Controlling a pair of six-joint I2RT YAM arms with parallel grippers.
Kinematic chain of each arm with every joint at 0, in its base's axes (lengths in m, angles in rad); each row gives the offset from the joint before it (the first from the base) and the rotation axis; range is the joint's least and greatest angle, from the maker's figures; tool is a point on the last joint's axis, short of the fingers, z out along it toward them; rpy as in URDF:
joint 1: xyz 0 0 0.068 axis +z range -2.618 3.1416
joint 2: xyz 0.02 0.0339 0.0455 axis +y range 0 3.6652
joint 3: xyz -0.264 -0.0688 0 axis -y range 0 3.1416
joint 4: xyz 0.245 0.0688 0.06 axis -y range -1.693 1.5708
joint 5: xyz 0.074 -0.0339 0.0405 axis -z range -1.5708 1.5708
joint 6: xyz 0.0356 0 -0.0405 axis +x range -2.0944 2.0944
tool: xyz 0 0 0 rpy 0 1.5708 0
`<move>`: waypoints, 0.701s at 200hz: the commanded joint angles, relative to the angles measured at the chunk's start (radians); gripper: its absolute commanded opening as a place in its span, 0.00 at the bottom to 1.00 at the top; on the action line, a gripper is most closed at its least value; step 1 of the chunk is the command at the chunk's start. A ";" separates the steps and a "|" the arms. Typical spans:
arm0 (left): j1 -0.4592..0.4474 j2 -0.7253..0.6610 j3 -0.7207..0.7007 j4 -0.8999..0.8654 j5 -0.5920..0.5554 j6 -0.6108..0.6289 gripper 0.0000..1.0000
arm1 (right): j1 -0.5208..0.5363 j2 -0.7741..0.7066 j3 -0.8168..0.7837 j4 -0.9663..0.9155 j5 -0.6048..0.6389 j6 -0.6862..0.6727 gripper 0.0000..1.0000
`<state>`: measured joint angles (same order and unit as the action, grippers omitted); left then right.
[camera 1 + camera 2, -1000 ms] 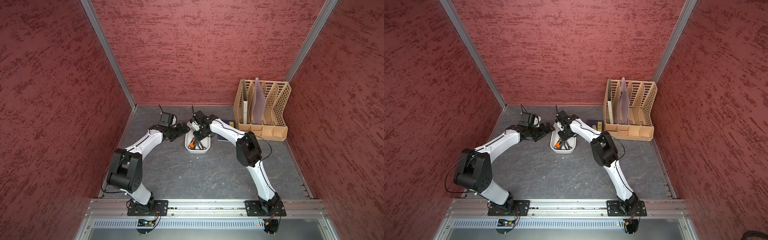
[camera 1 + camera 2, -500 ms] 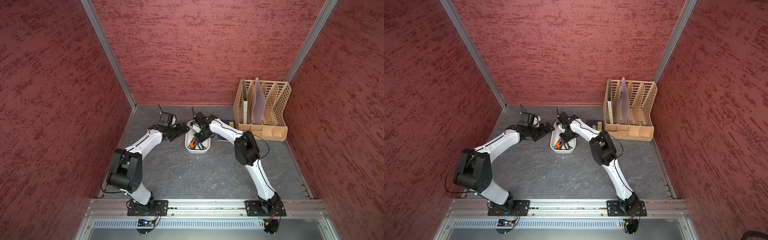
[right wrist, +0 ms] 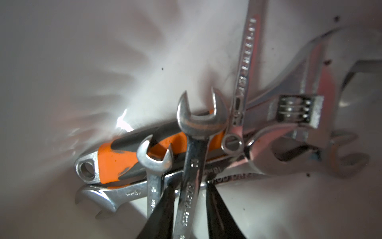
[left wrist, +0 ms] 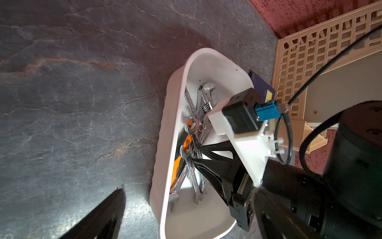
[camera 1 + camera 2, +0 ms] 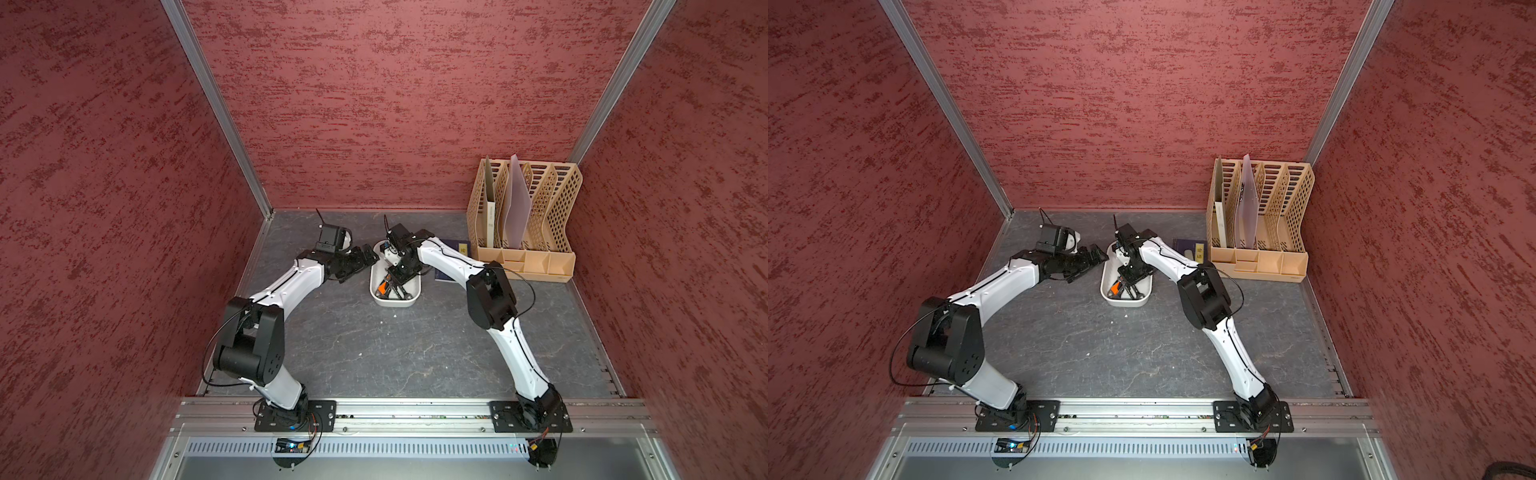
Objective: Take out the wrench from the storage box
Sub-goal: Pick up the wrench from the storage box.
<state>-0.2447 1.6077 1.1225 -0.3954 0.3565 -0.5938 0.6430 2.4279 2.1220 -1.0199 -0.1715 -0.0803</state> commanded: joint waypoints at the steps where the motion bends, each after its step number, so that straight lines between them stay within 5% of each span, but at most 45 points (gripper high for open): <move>1: 0.007 -0.021 -0.007 0.013 -0.014 0.015 1.00 | -0.006 0.057 0.003 0.018 -0.012 0.020 0.22; 75: 0.013 -0.030 -0.006 0.013 -0.013 0.014 1.00 | -0.009 0.015 -0.027 0.066 0.013 0.092 0.00; 140: 0.018 -0.035 -0.006 0.012 -0.016 0.017 1.00 | -0.013 -0.035 -0.072 0.153 0.000 0.224 0.00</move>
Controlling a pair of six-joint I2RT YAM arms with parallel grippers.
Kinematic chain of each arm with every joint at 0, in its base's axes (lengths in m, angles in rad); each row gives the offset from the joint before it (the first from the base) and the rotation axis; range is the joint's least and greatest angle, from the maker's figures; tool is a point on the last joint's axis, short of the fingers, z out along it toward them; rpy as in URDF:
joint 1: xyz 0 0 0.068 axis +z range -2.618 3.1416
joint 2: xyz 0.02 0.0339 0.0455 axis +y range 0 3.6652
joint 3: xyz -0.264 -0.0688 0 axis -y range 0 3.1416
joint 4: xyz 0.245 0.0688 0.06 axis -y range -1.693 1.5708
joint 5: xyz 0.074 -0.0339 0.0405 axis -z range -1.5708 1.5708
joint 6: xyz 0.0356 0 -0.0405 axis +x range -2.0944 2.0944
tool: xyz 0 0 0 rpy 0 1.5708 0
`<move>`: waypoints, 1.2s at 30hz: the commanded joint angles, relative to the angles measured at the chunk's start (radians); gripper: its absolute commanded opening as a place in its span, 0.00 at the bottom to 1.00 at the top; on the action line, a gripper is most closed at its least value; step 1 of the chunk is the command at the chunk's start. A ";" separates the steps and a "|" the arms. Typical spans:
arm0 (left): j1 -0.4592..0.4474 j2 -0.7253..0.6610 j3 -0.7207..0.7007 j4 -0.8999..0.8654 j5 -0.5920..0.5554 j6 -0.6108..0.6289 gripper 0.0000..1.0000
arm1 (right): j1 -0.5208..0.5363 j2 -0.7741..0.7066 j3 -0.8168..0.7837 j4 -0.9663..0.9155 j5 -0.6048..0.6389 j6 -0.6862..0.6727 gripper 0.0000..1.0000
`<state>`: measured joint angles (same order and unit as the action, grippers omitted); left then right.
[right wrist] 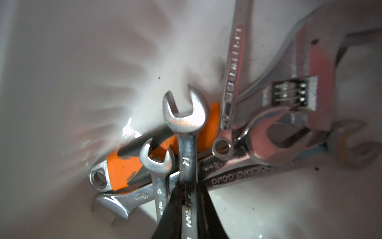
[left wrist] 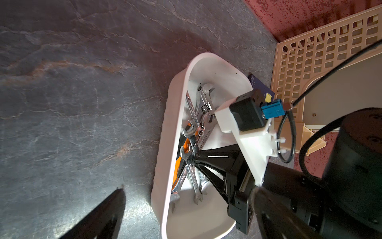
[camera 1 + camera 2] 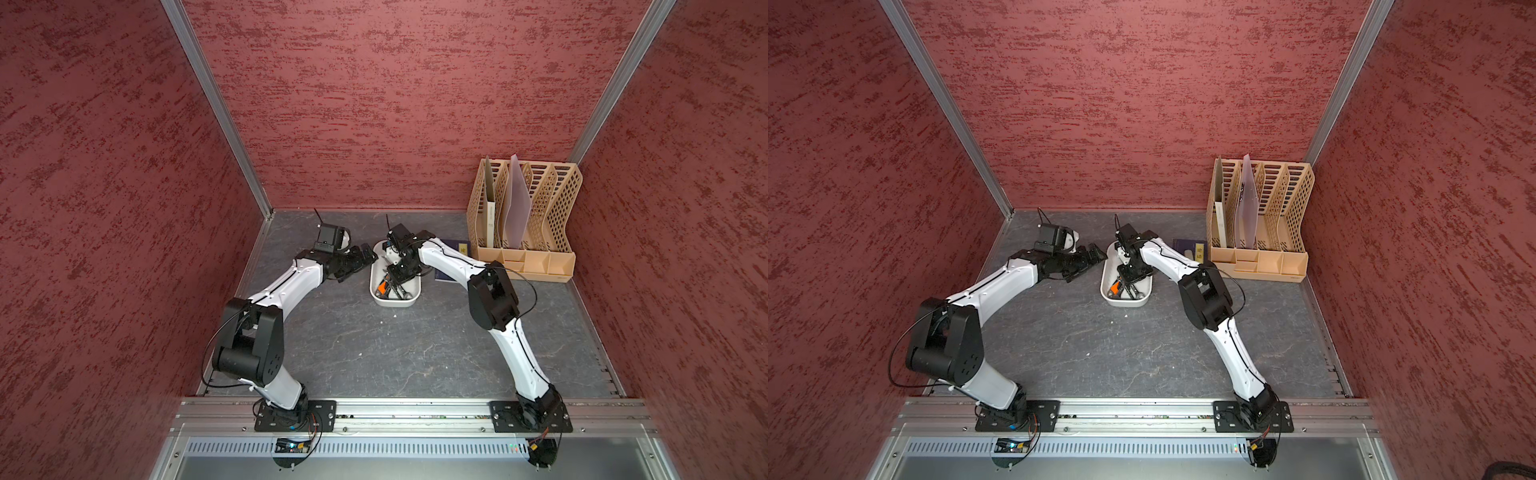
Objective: Take out the wrench from the storage box
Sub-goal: Pick up the wrench from the storage box.
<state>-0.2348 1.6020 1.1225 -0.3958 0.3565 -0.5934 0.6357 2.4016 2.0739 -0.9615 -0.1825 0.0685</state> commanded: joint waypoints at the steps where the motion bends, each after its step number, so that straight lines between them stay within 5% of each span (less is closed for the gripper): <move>1: 0.009 -0.030 -0.006 0.012 -0.016 0.017 1.00 | -0.005 -0.009 -0.024 0.096 0.009 0.079 0.00; 36: 0.013 -0.062 -0.011 0.011 -0.035 0.016 1.00 | -0.006 -0.188 -0.072 0.235 0.030 0.219 0.00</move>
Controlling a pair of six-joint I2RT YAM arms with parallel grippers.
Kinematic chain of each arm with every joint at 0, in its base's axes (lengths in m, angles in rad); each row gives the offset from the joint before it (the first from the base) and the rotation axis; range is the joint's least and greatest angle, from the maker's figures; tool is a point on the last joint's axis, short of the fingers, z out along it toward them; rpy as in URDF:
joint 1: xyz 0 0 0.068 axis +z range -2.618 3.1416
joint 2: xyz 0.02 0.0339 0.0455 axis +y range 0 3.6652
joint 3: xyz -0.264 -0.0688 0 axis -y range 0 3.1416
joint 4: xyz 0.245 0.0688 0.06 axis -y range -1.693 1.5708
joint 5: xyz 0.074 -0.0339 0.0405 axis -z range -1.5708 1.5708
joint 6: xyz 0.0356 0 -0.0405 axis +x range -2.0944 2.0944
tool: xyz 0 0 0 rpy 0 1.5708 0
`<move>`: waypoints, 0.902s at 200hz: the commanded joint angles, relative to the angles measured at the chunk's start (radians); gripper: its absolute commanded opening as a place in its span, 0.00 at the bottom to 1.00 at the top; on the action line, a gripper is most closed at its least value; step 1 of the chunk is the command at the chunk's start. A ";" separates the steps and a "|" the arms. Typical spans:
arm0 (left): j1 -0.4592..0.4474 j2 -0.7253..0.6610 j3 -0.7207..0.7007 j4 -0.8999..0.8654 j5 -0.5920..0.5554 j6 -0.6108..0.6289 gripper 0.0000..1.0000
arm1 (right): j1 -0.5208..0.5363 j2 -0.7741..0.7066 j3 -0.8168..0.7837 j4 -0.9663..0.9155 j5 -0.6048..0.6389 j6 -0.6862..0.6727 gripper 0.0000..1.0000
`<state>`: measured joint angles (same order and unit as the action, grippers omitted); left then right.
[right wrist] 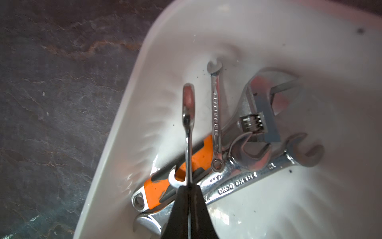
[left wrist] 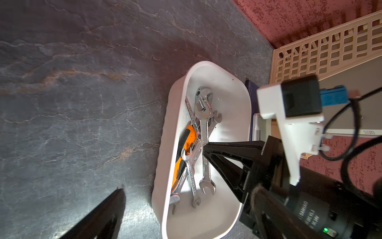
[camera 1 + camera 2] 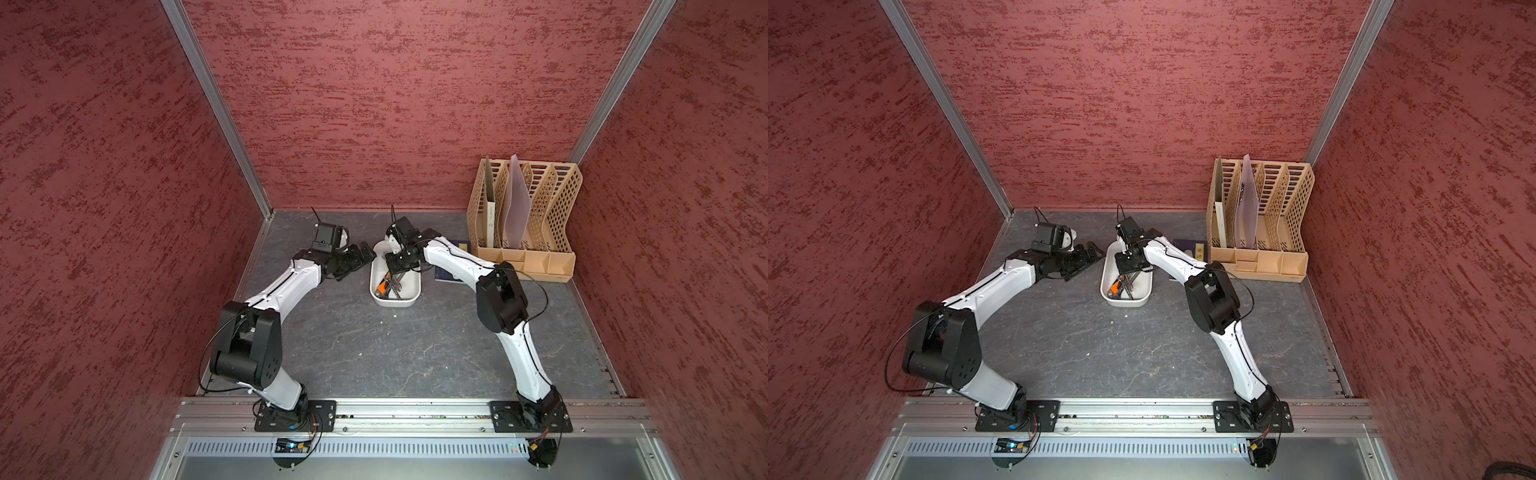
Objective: Take out the wrench from the storage box
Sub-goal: Pick up the wrench from the storage box, then place the wrench at the center of the board.
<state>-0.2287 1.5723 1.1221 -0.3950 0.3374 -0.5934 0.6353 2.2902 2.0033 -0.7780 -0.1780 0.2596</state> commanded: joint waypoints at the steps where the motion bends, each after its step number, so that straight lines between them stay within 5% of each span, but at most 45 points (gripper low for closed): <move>1: 0.008 -0.036 -0.009 0.008 -0.019 0.018 1.00 | -0.006 -0.088 -0.008 0.056 0.027 0.033 0.00; 74: -0.061 -0.113 0.018 -0.055 -0.137 0.061 1.00 | -0.004 -0.361 -0.303 0.209 0.055 0.132 0.00; 139: -0.154 -0.197 0.001 -0.078 -0.218 0.070 1.00 | 0.028 -0.793 -0.862 0.327 0.125 0.288 0.00; 180: -0.170 -0.210 -0.035 -0.076 -0.232 0.071 1.00 | 0.137 -0.929 -1.126 0.401 0.155 0.448 0.00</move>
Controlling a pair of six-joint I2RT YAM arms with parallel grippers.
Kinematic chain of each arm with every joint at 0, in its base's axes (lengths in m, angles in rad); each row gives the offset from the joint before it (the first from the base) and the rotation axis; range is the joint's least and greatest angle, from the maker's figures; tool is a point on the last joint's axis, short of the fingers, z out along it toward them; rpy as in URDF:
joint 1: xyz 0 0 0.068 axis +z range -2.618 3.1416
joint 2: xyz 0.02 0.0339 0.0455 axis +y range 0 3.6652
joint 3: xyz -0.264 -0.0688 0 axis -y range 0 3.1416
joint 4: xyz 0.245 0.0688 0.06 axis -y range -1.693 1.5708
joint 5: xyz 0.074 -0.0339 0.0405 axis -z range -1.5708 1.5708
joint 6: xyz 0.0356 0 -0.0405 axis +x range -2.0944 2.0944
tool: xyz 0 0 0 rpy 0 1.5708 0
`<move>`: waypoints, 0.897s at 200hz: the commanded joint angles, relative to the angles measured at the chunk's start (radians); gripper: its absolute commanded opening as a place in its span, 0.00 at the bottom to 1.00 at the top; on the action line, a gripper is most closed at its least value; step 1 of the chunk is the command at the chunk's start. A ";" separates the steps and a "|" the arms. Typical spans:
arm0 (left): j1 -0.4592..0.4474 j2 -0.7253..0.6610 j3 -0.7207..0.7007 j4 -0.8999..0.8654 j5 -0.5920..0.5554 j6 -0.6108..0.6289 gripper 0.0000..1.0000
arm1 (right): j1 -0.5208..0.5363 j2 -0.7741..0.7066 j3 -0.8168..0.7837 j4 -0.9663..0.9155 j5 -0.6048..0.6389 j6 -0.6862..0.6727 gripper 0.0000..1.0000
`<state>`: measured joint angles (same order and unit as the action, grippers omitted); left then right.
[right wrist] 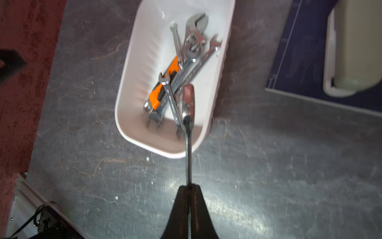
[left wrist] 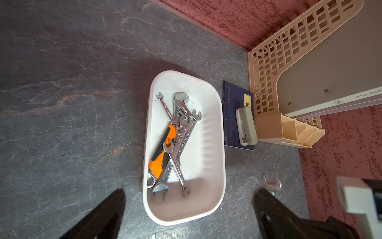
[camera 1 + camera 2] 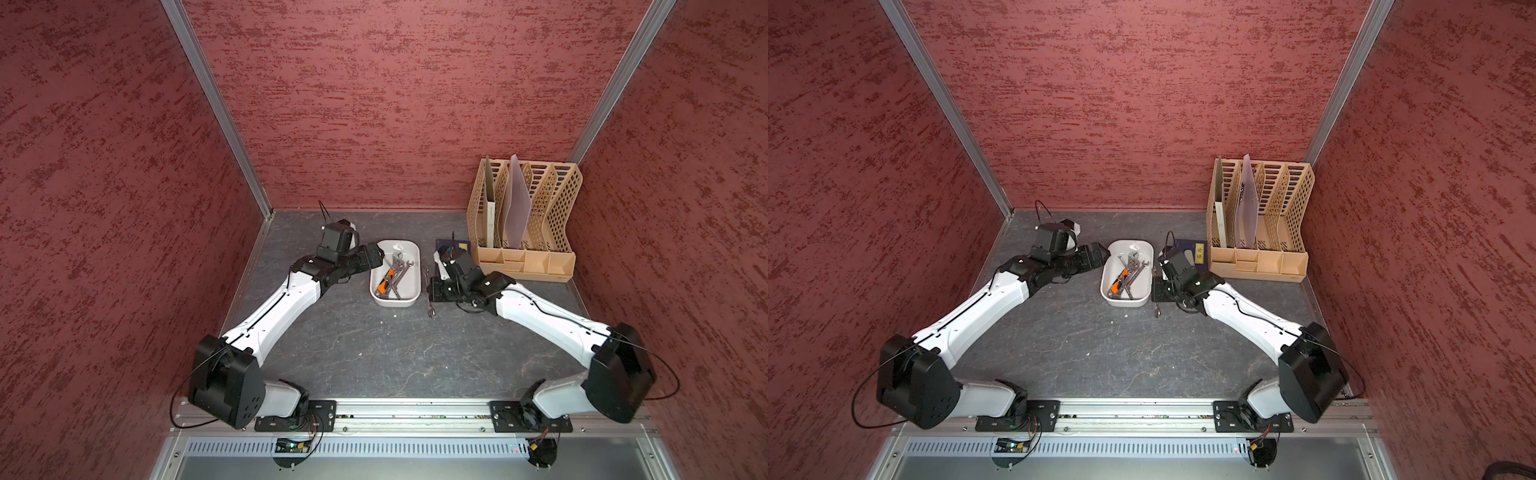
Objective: Take out the wrench from the storage box
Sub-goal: Place the wrench at the center of the board.
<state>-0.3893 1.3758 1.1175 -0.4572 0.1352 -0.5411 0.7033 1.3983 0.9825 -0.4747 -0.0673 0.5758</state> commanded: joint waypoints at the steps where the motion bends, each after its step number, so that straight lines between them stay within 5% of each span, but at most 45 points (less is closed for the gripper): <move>1: -0.009 -0.014 -0.032 -0.015 -0.030 0.019 1.00 | 0.073 -0.039 -0.111 0.101 0.045 0.138 0.00; 79: -0.010 -0.006 -0.038 0.005 -0.028 0.032 1.00 | 0.167 0.113 -0.300 0.398 -0.069 0.358 0.00; 140: -0.009 -0.030 -0.065 0.018 -0.033 0.029 1.00 | 0.168 0.136 -0.320 0.349 -0.072 0.355 0.00; 179: -0.007 -0.034 -0.061 0.018 -0.034 0.030 1.00 | 0.173 0.109 -0.363 0.302 -0.065 0.364 0.14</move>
<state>-0.3939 1.3678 1.0611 -0.4545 0.1112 -0.5251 0.8646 1.5242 0.6662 -0.1200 -0.1356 0.9268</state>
